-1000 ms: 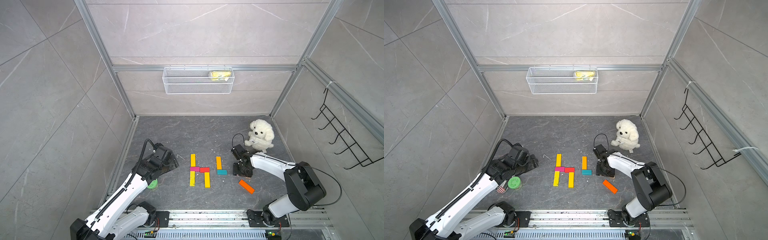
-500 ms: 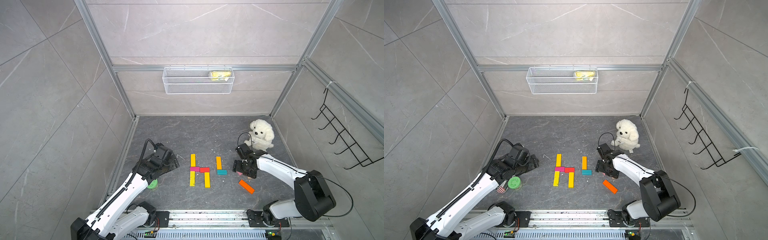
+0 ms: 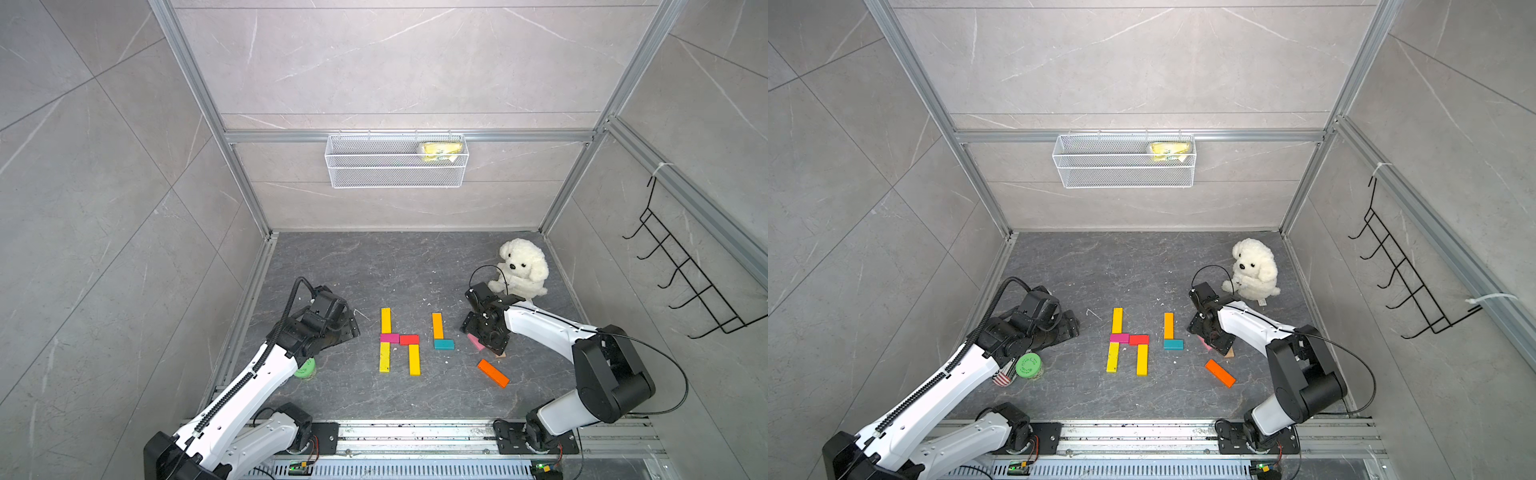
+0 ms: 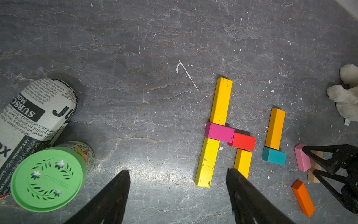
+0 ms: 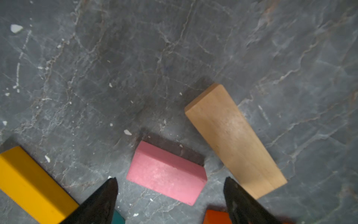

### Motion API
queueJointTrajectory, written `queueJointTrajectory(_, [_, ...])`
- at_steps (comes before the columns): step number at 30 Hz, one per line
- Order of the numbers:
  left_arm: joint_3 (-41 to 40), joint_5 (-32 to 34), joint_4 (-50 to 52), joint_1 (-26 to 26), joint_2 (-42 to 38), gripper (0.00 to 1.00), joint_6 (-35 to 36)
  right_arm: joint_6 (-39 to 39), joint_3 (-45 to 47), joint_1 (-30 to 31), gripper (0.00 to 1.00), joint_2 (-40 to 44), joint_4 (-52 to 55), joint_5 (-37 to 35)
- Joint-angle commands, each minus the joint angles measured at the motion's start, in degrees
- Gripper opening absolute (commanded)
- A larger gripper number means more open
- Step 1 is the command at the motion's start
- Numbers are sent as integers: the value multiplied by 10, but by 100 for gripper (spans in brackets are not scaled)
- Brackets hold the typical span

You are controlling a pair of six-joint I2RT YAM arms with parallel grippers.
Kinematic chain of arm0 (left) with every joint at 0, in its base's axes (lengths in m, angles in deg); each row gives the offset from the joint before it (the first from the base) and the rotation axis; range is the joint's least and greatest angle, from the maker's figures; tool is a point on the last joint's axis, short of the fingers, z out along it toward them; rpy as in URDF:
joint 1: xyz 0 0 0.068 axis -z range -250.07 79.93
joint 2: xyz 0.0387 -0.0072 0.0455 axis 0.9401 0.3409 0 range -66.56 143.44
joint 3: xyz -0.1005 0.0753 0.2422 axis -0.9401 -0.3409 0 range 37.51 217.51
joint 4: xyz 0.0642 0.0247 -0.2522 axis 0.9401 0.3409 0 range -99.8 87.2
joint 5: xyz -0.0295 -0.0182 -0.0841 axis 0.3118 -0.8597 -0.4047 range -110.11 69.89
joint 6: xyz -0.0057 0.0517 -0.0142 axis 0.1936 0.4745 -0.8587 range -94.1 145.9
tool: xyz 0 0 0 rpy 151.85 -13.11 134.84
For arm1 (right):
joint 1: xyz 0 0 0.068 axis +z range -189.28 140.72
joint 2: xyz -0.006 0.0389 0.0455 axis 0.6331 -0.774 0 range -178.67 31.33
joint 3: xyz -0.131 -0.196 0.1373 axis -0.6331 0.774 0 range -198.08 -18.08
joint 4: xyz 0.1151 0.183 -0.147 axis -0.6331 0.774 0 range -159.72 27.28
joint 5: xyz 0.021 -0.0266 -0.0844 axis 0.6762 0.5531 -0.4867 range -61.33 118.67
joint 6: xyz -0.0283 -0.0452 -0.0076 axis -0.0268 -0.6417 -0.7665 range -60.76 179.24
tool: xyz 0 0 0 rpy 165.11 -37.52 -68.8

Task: Assemble the letter h with building blocks
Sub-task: Assemble the building block at the center of the board.

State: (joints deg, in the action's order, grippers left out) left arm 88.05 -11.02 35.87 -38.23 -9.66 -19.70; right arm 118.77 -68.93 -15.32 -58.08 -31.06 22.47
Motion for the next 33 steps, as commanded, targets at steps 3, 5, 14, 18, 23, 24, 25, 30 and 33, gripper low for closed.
queueJointTrajectory(3, [16, -14, -15, -4, 3, 83, 20, 31, 4, 2, 82, -27, -17, -2])
queueJointTrajectory(5, [16, -13, -16, -4, 3, 83, 22, 32, 10, 3, 80, -29, -23, -1])
queueJointTrajectory(14, [16, -13, -20, -6, 10, 83, 27, -60, 22, 2, 48, -40, -57, 23])
queueJointTrajectory(18, [15, -8, -16, -9, 5, 83, 26, -179, 30, 4, 44, -20, -42, 25])
queueJointTrajectory(23, [13, -8, -22, -10, 6, 83, 17, -270, 73, 4, 44, 66, -29, 17])
queueJointTrajectory(24, [12, -11, -26, -10, 9, 83, 13, -283, 75, 4, 44, 70, -31, 35])
queueJointTrajectory(25, [12, -14, -30, -10, 11, 83, 10, -292, 73, 5, 44, 67, -33, 50])
queueJointTrajectory(30, [19, -20, -38, -10, 20, 82, 1, -319, 41, 25, 43, 32, -35, 62])
queueJointTrajectory(33, [24, -15, -31, -10, 17, 82, 2, -335, 17, 43, 43, 17, -27, 47])
